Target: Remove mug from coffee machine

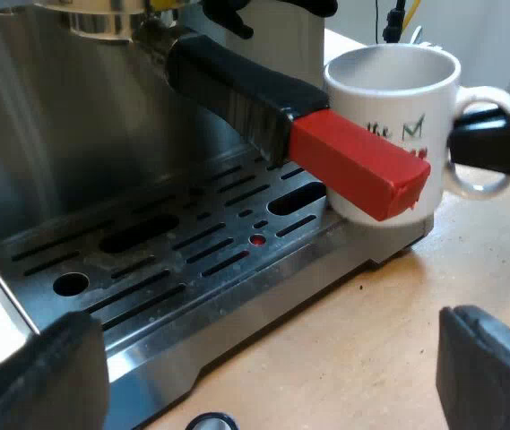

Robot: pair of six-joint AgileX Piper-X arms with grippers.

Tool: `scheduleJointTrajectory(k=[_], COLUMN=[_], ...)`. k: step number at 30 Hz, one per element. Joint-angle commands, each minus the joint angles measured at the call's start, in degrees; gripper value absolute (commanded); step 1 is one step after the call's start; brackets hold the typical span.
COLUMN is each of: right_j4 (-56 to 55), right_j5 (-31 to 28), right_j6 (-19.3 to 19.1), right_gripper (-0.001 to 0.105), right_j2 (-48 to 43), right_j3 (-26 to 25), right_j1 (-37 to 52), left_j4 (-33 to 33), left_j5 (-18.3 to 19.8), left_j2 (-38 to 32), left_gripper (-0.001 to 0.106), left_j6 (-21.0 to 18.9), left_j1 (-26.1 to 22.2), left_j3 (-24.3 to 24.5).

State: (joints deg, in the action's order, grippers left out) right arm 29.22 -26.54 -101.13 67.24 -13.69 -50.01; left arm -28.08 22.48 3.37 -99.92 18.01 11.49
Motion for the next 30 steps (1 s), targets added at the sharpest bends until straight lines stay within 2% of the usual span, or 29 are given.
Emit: scheduleJointTrajectory(k=[1, 9, 15, 20, 30], right_j4=[2.13, 2.13, 2.13, 2.13, 1.83], right_j5=[0.68, 1.33, 4.59, 4.58, 5.09], right_j6=[-0.1, -0.1, -0.1, -0.21, -0.67], right_gripper=[0.0, 0.0, 0.0, 0.0, 0.0], right_j2=[-1.53, -4.58, -5.01, -5.01, -5.01], right_j3=[-0.69, -0.69, -0.69, -0.69, -0.69], right_j1=[2.22, 9.33, 13.7, 14.48, 22.98], left_j4=[0.97, 0.97, 0.97, 0.97, 0.97], left_j5=[0.36, 0.36, 0.36, 0.36, 0.36], left_j2=[-0.04, -0.04, -0.04, -0.04, -0.04], left_gripper=[0.077, 0.077, 0.077, 0.077, 0.077], left_j6=[-0.49, -0.49, -0.49, -0.49, -0.49], left_j1=[0.28, 0.28, 0.28, 0.28, 0.28], left_j3=[0.12, 0.12, 0.12, 0.12, 0.12])
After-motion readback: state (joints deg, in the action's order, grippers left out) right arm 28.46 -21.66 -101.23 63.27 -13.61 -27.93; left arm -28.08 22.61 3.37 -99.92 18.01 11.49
